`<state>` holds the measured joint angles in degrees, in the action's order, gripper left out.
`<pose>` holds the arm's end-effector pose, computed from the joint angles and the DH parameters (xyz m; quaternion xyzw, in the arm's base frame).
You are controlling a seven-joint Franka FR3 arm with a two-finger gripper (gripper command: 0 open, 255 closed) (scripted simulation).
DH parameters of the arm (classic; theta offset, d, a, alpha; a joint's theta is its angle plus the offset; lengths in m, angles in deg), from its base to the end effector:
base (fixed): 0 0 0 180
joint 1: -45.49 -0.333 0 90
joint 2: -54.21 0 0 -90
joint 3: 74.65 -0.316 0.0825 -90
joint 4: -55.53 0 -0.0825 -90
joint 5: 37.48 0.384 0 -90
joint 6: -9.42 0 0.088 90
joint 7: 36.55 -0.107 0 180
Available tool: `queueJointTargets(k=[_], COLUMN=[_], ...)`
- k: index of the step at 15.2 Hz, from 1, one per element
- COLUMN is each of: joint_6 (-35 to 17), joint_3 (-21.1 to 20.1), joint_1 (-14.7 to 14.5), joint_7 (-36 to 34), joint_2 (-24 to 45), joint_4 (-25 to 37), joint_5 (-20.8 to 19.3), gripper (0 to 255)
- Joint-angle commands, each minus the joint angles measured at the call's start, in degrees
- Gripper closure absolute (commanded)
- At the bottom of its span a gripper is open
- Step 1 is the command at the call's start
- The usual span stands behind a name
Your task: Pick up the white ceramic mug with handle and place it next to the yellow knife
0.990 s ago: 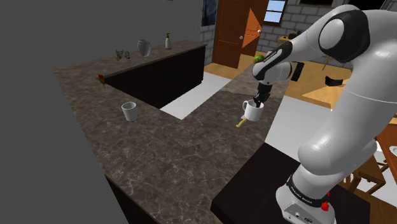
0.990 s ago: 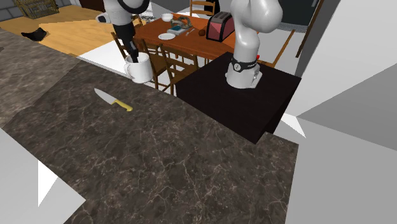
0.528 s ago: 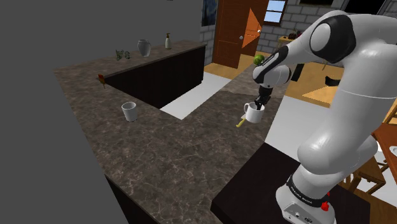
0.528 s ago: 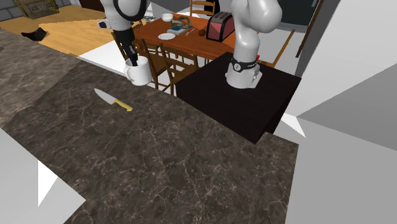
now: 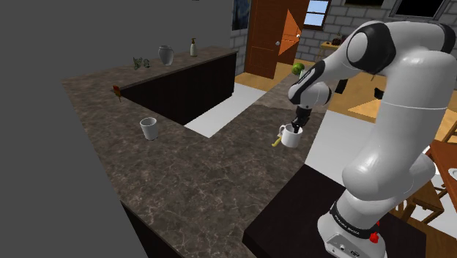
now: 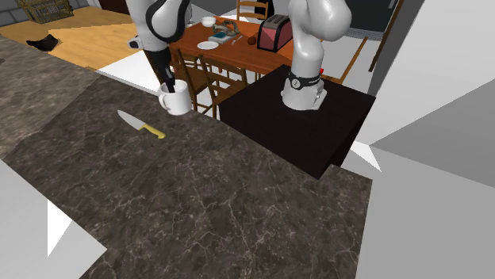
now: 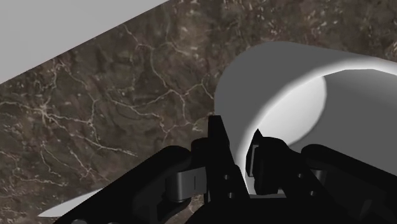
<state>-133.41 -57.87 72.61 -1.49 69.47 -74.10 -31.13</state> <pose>0.3850 -0.3733 0.2455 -0.9931 0.1170 0.0116 0.0029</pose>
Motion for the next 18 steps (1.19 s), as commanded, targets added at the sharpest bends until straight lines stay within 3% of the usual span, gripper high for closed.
queueJointTargets(k=[1, 18], joint_6=[-1.28, -10.98], joint_3=[-0.37, -4.10], joint_1=[0.20, 2.94], joint_7=[0.43, 4.11], joint_2=[1.50, 12.83], joint_4=[0.20, 1.55], joint_5=[0.76, 6.10], gripper=[255, 255])
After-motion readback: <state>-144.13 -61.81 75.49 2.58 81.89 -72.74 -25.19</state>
